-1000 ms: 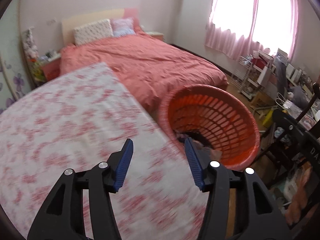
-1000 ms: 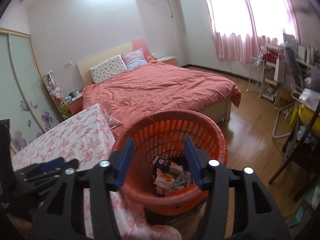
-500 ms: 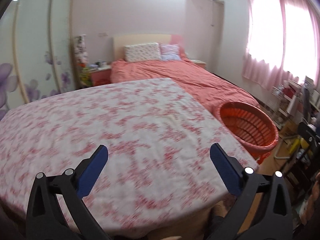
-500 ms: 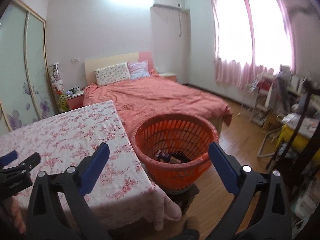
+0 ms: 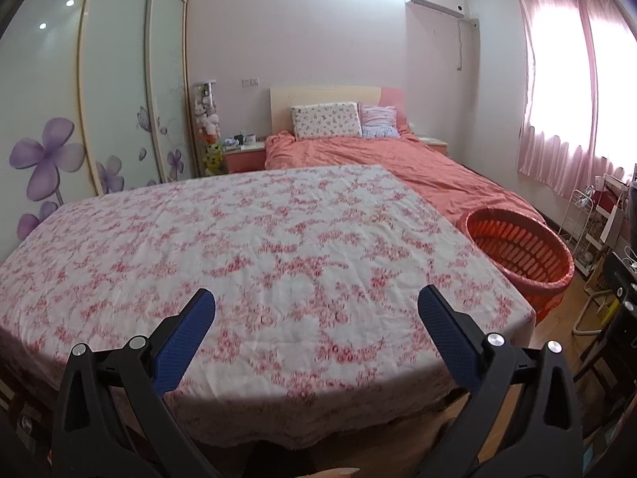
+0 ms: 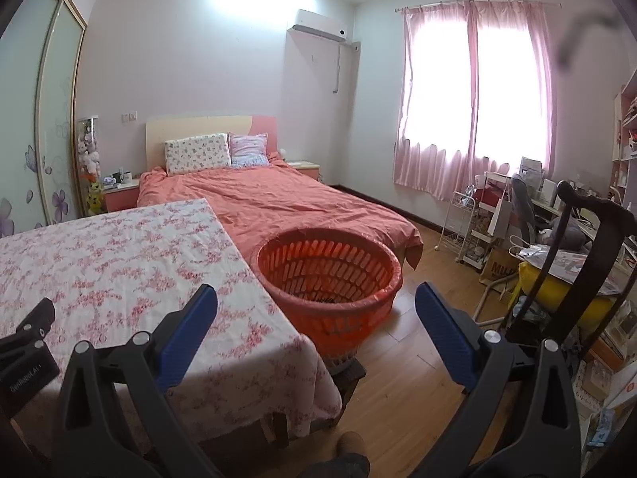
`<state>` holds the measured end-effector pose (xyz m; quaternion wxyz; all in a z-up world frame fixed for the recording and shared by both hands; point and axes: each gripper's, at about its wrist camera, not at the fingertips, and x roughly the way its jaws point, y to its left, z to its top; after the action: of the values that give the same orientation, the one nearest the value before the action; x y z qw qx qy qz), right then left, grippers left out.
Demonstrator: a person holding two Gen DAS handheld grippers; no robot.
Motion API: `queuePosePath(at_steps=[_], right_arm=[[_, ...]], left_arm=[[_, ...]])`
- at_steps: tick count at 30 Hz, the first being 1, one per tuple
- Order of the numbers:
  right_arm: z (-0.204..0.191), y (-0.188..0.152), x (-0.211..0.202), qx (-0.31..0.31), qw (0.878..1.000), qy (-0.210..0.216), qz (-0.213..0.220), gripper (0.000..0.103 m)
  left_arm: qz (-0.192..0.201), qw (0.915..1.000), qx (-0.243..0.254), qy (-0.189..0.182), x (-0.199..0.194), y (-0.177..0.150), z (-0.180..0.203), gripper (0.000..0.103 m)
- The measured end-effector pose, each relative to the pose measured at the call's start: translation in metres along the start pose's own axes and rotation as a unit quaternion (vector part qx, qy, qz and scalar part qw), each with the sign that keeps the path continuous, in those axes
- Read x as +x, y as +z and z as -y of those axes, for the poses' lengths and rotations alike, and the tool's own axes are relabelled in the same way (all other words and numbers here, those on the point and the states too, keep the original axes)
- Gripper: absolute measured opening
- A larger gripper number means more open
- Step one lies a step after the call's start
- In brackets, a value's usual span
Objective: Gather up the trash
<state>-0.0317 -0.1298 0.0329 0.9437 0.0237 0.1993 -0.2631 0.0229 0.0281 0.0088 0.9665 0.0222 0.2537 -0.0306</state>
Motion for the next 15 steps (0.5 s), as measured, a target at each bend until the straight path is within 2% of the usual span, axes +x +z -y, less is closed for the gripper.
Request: queuePosePath(at_steps=[15], right_arm=[[-0.005, -0.014, 0.002, -0.002, 1.000, 0.001, -0.024, 0.097]], left_arm=[[-0.020, 0.9995, -0.022, 0.001, -0.006, -0.014, -0.005, 0.100]])
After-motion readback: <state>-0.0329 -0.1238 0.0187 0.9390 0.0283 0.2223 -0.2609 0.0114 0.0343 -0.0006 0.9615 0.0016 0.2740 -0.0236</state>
